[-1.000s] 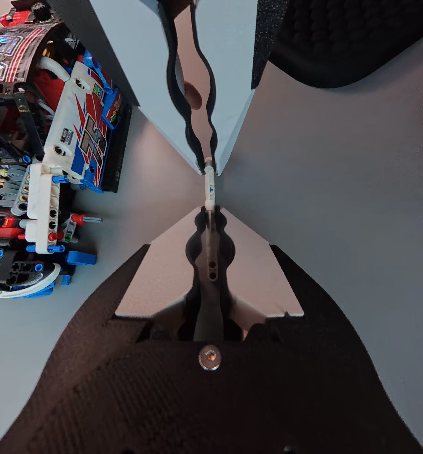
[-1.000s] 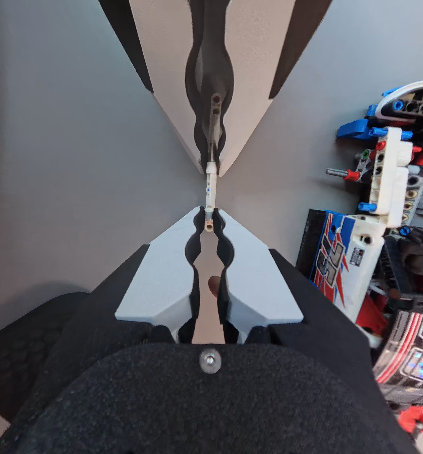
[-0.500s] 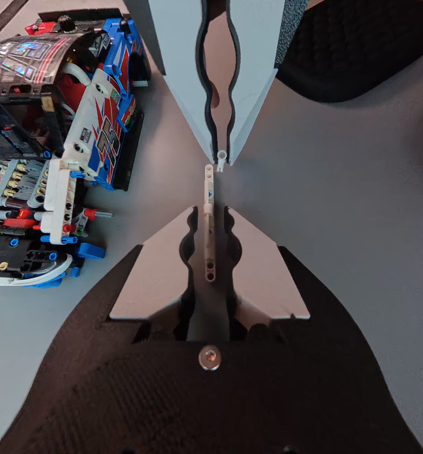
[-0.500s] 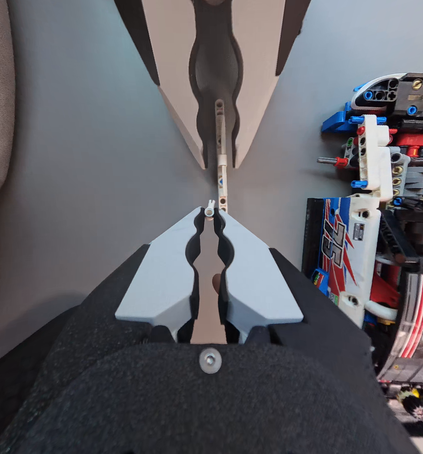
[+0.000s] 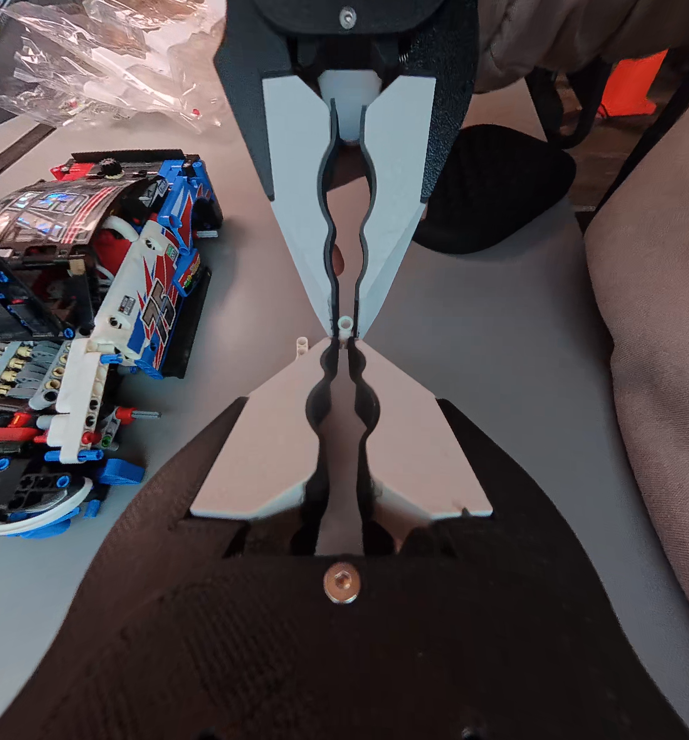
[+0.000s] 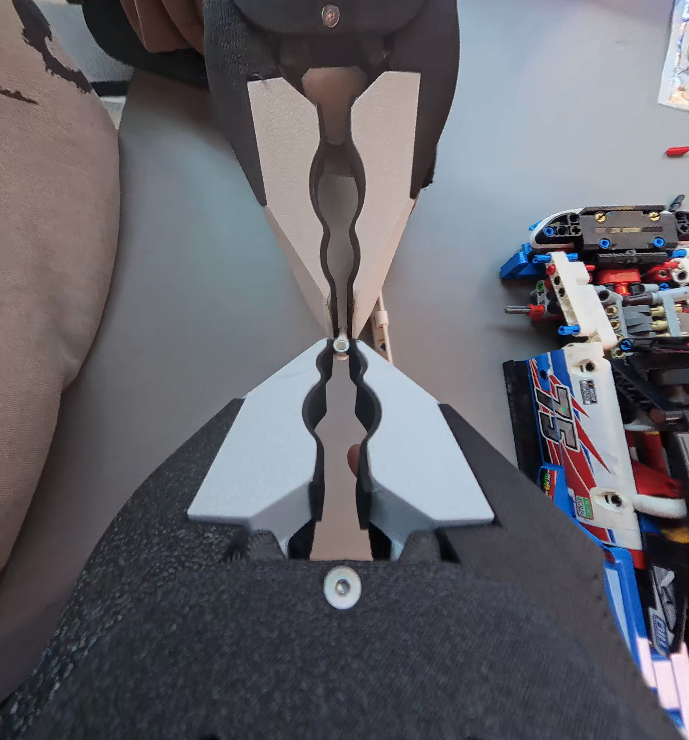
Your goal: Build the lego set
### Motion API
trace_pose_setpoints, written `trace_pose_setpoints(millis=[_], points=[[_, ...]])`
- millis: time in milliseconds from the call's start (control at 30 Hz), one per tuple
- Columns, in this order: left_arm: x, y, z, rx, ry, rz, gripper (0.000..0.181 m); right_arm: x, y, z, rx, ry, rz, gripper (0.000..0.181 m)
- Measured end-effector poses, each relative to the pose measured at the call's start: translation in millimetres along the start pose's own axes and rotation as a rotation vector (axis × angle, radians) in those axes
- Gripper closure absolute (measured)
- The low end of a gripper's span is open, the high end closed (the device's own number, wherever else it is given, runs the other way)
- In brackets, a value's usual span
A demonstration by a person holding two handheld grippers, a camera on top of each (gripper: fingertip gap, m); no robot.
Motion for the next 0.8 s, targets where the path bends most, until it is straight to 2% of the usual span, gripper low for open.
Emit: trace_pose_setpoints(millis=[33, 167, 300, 533, 633, 700, 800], points=[[-2, 2, 0, -0.029, -0.03, -0.002, 0.178, -2, -1, -2, 0.009, -0.051, -0.002, 0.175], [-14, 12, -2, -0.212, -0.227, -0.065, 0.179, -10, 0, -9, 0.073, -0.341, 0.004, 0.174], [-19, 18, 2, -0.317, -0.399, -0.133, 0.179, -18, 2, -12, 0.111, -0.567, 0.031, 0.175], [-27, 20, 8, -0.343, -0.57, -0.122, 0.179, -23, 1, -7, 0.231, -0.782, 0.105, 0.176], [-29, 20, 8, -0.32, -0.581, -0.092, 0.179, -21, 1, -6, 0.287, -0.836, 0.118, 0.176], [-28, 21, 8, -0.313, -0.564, -0.079, 0.179, -21, -2, -7, 0.325, -0.819, 0.139, 0.176], [-26, 24, 4, -0.245, -0.412, -0.021, 0.178, -24, -10, -4, 0.289, -0.611, 0.082, 0.176]])
Point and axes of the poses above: each gripper's, where its closed fingertips meet, x out along the fingers, z out of its top, y = z × x across the jaws, the point moved 10 cm from there along -x, back along the fingers, and after that the axes turned 10 degrees about x, right-handed, at the moved point
